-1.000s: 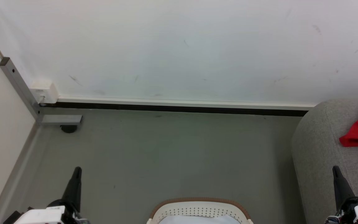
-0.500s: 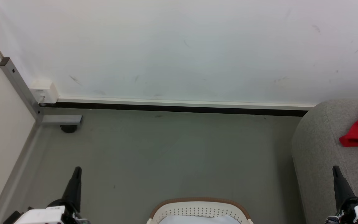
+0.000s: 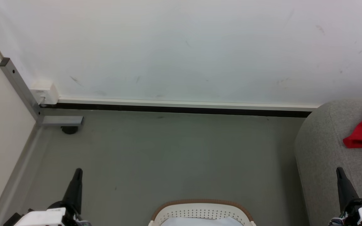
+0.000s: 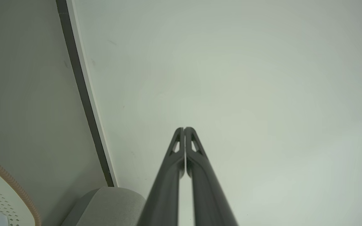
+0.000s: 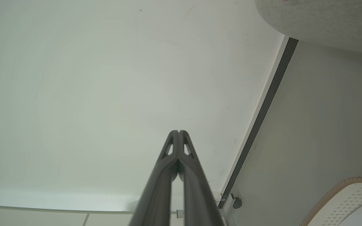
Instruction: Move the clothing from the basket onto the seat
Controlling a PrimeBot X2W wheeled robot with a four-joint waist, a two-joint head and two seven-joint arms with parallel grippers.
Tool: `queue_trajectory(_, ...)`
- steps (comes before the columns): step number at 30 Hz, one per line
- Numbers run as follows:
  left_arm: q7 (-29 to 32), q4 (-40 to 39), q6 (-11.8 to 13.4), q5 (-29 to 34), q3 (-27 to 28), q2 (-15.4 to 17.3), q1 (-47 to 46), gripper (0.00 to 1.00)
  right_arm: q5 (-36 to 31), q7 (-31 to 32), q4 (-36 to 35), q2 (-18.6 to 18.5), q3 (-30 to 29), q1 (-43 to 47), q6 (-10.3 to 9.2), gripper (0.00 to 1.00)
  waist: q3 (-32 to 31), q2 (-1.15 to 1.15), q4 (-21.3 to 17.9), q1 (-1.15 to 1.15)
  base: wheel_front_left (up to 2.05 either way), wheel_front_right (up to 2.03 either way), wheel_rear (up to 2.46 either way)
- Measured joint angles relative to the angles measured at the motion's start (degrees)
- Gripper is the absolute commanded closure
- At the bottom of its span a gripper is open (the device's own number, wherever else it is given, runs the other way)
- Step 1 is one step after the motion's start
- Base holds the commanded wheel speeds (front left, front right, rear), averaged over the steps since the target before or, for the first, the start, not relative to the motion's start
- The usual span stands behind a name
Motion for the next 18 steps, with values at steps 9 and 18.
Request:
queue_trajectory(9,0.0,0.0,0.0,0.0,0.0,0.0,0.0,1.0,0.0,0.0,0.0,0.0,0.0,-0.01,0.0,1.0,0.0,0.0,0.0,0.0,0.0,0.0,0.0)
queue_trajectory(18,0.0,0.0,0.0,0.0,0.0,0.0,-0.01,1.0,0.0,0.0,0.0,0.0,0.0,-0.01,0.0,1.0,0.0,0.0,0.0,0.0,0.0,0.0,0.0)
